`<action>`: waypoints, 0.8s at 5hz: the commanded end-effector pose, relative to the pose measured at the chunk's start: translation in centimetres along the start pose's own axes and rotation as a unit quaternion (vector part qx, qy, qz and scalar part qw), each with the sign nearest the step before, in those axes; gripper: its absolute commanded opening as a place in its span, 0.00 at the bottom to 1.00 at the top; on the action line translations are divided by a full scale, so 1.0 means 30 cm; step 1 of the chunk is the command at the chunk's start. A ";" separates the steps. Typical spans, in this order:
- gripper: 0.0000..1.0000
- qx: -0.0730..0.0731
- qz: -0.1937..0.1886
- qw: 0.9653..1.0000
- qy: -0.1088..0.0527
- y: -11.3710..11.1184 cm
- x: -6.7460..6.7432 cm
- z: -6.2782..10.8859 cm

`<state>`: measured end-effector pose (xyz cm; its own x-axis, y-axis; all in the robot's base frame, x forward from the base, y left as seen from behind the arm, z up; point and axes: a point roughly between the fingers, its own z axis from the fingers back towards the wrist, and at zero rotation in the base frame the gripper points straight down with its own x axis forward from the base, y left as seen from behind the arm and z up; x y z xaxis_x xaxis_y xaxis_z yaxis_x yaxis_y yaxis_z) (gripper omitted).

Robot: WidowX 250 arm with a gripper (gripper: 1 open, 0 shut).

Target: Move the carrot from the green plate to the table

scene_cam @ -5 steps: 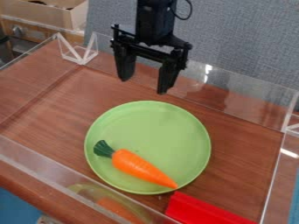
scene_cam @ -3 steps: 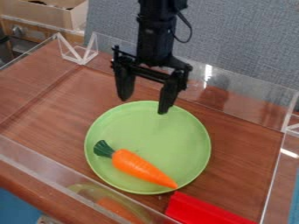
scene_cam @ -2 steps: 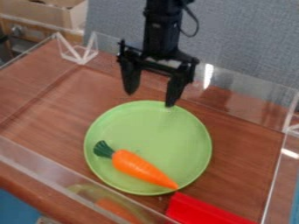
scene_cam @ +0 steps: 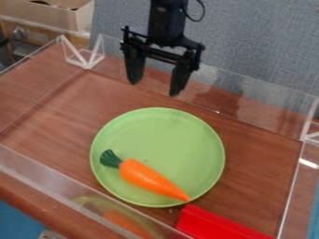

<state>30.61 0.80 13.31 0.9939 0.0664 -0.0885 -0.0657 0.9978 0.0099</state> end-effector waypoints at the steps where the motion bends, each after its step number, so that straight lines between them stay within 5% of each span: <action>1: 1.00 -0.005 -0.022 0.999 -0.032 0.015 -0.035 0.105; 3: 1.00 -0.013 0.036 0.999 -0.030 -0.068 -0.070 0.087; 4: 1.00 -0.016 0.023 0.999 -0.026 -0.092 -0.075 0.072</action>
<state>28.73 -1.93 13.80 0.9877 0.1187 -0.1022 -0.1200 0.9927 -0.0067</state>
